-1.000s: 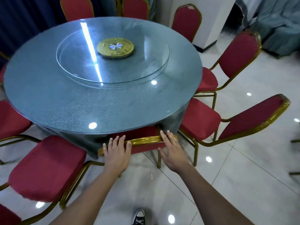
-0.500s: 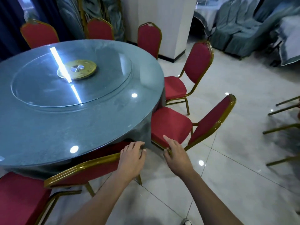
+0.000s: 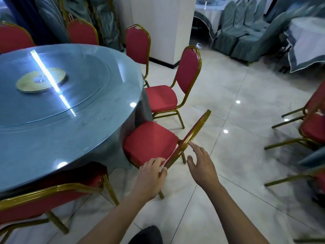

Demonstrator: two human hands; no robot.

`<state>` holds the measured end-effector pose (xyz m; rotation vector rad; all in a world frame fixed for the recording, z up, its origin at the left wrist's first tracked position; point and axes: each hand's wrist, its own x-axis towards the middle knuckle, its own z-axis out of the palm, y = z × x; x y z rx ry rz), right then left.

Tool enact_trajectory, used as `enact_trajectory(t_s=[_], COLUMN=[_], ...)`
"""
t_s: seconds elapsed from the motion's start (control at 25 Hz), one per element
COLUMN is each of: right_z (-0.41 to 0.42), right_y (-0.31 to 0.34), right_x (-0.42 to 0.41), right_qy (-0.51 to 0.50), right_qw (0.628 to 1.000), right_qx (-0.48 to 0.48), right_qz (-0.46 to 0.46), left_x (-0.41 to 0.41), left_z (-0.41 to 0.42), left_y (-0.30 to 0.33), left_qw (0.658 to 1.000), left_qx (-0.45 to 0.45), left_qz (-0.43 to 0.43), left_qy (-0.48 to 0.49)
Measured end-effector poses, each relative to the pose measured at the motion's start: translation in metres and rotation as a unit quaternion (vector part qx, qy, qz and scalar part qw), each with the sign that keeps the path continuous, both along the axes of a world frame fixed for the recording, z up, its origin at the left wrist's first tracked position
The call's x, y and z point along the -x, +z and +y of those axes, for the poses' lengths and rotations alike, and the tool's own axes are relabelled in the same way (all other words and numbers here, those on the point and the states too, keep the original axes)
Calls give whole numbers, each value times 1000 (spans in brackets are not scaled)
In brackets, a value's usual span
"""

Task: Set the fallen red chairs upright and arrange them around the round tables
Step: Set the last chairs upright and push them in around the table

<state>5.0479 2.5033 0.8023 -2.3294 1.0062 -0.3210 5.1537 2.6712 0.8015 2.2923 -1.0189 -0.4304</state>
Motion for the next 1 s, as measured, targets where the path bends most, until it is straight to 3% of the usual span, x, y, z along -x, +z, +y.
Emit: enact_trajectory(t_s=[0.24,0.48,0.6,0.84,1.0], right_z=[-106,-203,-245,-295,-329], right_y=[-9,-26,-38,-68,-86], right_x=[-6,-43,-56,-70,-75], right_qy=[2,65,65,172,251], right_qw=[1000,997,995,981,964], right_qx=[16,31,40,32,56], right_qz=[4,33,69,79,70], left_x=[2,-18,-14,-17,-9], left_z=[-104,-192,-220,-250,-268], left_y=[-14,-27,-29,-34,-44], left_qw=[999,994,993,978,962], left_qx=[-1,-7,-48,-128,-143], left_qz=[30,90,97,124,89], left_qy=[17,61,56,109,216])
